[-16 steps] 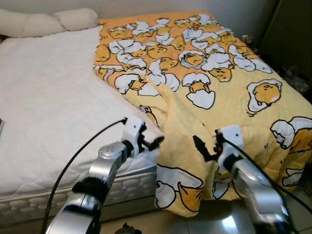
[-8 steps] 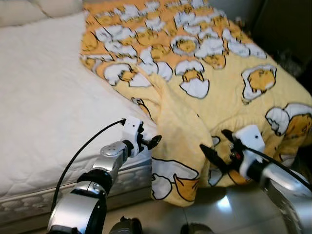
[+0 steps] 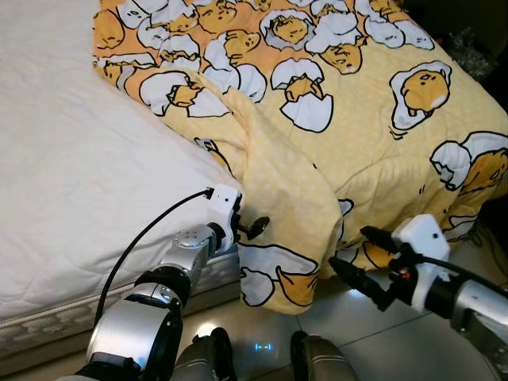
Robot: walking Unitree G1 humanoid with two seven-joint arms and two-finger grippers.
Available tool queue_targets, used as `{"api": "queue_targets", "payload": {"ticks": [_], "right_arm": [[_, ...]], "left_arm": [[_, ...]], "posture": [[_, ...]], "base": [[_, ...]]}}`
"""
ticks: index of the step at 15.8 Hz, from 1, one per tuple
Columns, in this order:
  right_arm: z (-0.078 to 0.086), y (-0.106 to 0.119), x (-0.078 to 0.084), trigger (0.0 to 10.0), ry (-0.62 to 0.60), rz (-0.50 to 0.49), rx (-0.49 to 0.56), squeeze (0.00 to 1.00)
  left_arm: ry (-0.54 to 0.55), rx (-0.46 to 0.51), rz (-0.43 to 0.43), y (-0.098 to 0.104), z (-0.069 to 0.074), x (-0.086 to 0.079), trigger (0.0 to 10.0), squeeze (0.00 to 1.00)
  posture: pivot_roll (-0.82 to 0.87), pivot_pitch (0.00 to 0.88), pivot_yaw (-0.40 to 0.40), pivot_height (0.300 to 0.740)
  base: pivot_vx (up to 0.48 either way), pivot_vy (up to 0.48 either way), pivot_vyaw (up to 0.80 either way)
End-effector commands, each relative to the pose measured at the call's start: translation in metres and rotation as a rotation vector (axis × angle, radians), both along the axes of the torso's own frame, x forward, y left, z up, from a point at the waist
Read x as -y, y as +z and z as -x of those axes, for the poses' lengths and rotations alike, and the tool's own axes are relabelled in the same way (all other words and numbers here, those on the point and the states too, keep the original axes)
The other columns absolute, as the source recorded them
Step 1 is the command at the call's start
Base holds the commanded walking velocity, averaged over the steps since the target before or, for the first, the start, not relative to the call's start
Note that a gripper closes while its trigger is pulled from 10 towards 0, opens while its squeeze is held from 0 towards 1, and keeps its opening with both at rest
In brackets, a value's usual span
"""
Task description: Clean up the room
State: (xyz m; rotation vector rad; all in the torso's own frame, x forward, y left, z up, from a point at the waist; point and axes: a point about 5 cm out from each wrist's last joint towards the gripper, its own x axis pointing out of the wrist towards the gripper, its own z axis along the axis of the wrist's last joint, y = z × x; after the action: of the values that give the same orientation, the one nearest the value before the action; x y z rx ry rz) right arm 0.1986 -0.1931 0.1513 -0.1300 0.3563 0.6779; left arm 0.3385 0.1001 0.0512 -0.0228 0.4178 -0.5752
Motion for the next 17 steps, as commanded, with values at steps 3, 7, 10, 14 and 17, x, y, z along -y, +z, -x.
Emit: {"api": "queue_targets", "payload": {"ticks": [3, 7, 10, 14, 17], "right_arm": [[0.004, 0.006, -0.0007, 10.0, 0.037, 0.006, -0.002, 0.0], [0.0063, 0.0067, -0.002, 10.0, 0.07, 0.003, -0.018, 0.0], [0.0068, 0.0064, -0.0026, 10.0, 0.09, 0.001, -0.028, 0.0], [0.0057, 0.0067, -0.005, 10.0, 0.102, -0.007, -0.029, 0.0], [0.0074, 0.0059, -0.0072, 10.0, 0.111, -0.014, -0.033, 0.0]], "left_arm": [[0.062, -0.027, -0.029, -0.0067, 0.002, -0.004, 0.0, 0.0], [0.068, -0.027, -0.032, -0.0083, 0.0031, -0.0065, 0.0, 0.0], [0.064, -0.028, -0.033, -0.0094, 0.004, -0.0084, 0.0, 0.0], [0.015, -0.024, 0.013, -0.0077, 0.0051, -0.0011, 0.0, 0.0], [-0.002, -0.024, 0.012, -0.0077, 0.0056, 0.0015, 0.0, 0.0]], "posture": [[-0.37, 0.263, 0.061, 0.74], [-0.36, 0.239, 0.051, 0.74], [-0.36, 0.235, 0.048, 0.74], [-0.36, 0.229, 0.05, 0.74], [-0.36, 0.231, 0.054, 0.74]], "base": [[0.0, 0.0, 0.0], [0.0, 0.0, 0.0], [0.0, 0.0, 0.0], [0.0, 0.0, 0.0], [0.0, 0.0, 0.0]]}}
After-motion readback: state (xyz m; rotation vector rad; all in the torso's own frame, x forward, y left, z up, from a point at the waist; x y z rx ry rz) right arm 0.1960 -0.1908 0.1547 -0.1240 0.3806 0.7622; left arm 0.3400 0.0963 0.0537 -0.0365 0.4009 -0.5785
